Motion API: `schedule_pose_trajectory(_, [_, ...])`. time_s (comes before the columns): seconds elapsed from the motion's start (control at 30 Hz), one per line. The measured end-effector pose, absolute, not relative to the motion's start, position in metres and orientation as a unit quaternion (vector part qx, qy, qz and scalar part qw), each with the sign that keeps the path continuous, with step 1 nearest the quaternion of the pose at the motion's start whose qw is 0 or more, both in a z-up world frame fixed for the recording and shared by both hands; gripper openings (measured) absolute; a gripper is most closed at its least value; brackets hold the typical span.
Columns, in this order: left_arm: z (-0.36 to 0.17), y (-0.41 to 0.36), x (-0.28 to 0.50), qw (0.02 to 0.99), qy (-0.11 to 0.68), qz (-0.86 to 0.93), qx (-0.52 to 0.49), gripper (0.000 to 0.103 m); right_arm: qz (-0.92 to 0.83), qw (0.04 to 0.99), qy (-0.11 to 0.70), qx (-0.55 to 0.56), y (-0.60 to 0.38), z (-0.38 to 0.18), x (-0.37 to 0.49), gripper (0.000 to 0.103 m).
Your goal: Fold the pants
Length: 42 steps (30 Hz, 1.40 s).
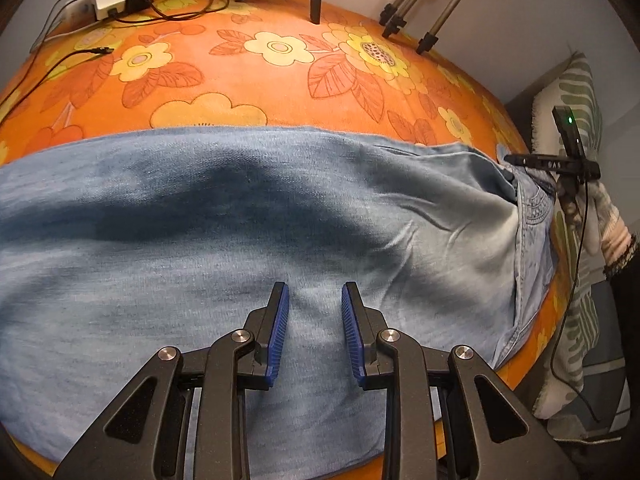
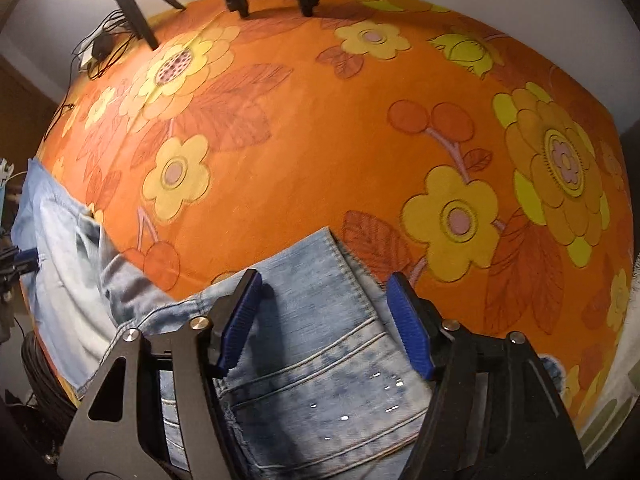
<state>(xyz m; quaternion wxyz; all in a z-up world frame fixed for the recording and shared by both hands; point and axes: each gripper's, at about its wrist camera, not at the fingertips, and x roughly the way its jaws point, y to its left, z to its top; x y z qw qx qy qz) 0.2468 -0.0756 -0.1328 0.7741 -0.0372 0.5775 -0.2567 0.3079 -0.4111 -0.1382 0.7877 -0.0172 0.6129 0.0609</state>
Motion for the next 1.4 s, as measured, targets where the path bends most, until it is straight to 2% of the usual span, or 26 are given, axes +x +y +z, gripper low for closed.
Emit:
schedule_pose_trajectory(0.07, [-0.133,-0.077,0.247,0.775,0.577,-0.255,-0.037,0.025,0.051,0.795,0.603,-0.041,-0.406,-0.138,0.303,0.047])
schedule_pose_trajectory(0.1, [-0.133,-0.078,0.247,0.776,0.576,-0.255,-0.036,0.026,0.047,0.799,0.597,-0.047,-0.406,-0.136,0.301,0.024])
schedule_pose_trajectory(0.13, [-0.133,-0.079,0.247,0.777,0.575,-0.255,-0.034,0.026,0.058,0.800,0.596,-0.027,-0.408,-0.133,0.299,0.014])
schedule_pose_trajectory(0.23, [-0.134,-0.078,0.247,0.777,0.574,-0.256,-0.033,0.025,0.057,0.818,0.572,-0.034,-0.407,-0.117,0.290,0.012])
schedule_pose_trajectory(0.53, [-0.134,-0.079,0.245,0.780,0.570,-0.257,-0.028,0.025,0.017,0.902,0.430,-0.028,-0.418,-0.024,0.206,0.011])
schedule_pose_trajectory(0.6, [-0.135,-0.078,0.246,0.778,0.572,-0.258,-0.034,0.025,0.009,0.913,0.405,-0.043,-0.416,-0.012,0.176,0.008])
schedule_pose_trajectory(0.73, [-0.135,-0.078,0.246,0.778,0.571,-0.258,-0.033,0.025,-0.009,0.927,0.373,-0.050,-0.410,-0.008,0.127,0.007])
schedule_pose_trajectory(0.8, [-0.134,-0.078,0.245,0.779,0.571,-0.258,-0.030,0.025,-0.012,0.926,0.375,-0.042,-0.414,-0.017,0.103,0.007])
schedule_pose_trajectory(0.97, [-0.135,-0.077,0.246,0.777,0.573,-0.259,-0.037,0.025,-0.037,0.900,0.434,-0.024,-0.437,-0.058,0.057,0.007])
schedule_pose_trajectory(1.13, [-0.135,-0.078,0.246,0.777,0.573,-0.259,-0.030,0.025,-0.068,0.873,0.484,0.000,-0.470,-0.075,0.028,0.008])
schedule_pose_trajectory(1.27, [-0.134,-0.080,0.246,0.777,0.574,-0.256,-0.031,0.025,-0.094,0.877,0.468,0.049,-0.494,-0.063,0.027,0.018])
schedule_pose_trajectory(1.33, [-0.134,-0.080,0.246,0.777,0.575,-0.255,-0.032,0.026,-0.085,0.885,0.452,0.069,-0.496,-0.054,0.036,0.033])
schedule_pose_trajectory(1.4, [-0.134,-0.078,0.245,0.776,0.577,-0.253,-0.034,0.026,-0.062,0.892,0.444,0.061,-0.486,-0.048,0.058,0.034])
